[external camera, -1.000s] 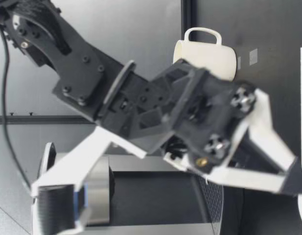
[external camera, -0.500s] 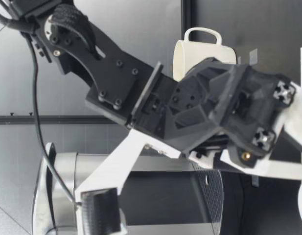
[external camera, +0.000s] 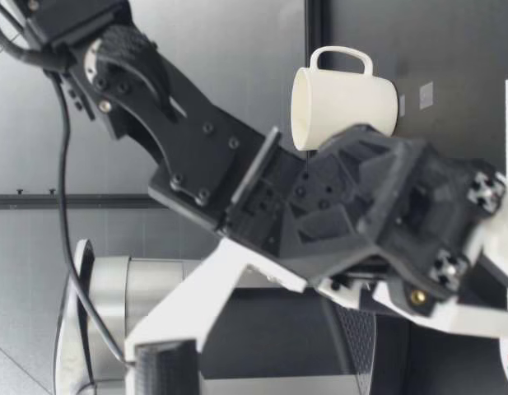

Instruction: Place the coffee capsule inside the capsule container, then place the cup onto the center of the cup tray.

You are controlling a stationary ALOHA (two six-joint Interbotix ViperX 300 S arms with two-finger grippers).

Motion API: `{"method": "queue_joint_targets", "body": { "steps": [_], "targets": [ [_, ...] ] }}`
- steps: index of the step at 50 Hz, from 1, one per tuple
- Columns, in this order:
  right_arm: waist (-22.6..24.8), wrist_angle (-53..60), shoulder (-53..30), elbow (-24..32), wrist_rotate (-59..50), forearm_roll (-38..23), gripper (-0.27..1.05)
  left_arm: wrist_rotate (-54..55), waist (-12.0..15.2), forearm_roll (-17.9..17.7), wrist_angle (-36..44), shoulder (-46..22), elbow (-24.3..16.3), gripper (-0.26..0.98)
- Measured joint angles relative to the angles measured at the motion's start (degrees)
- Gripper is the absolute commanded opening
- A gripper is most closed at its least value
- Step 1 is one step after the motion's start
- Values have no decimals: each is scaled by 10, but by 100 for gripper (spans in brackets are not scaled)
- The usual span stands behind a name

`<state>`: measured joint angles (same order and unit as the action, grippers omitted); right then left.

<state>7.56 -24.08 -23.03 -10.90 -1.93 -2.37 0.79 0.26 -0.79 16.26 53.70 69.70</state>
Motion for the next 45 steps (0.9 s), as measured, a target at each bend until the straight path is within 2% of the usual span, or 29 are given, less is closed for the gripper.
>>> {"method": "queue_joint_targets", "body": {
  "steps": [35, 45],
  "targets": [
    [3, 1, -25, 30, -1, 3, 88, -3, -1, 0, 0, 0, 4, 6],
    [3, -3, -28, 38, -3, 4, 80, -3, -1, 0, 0, 1, 3, 6]
  ]
}}
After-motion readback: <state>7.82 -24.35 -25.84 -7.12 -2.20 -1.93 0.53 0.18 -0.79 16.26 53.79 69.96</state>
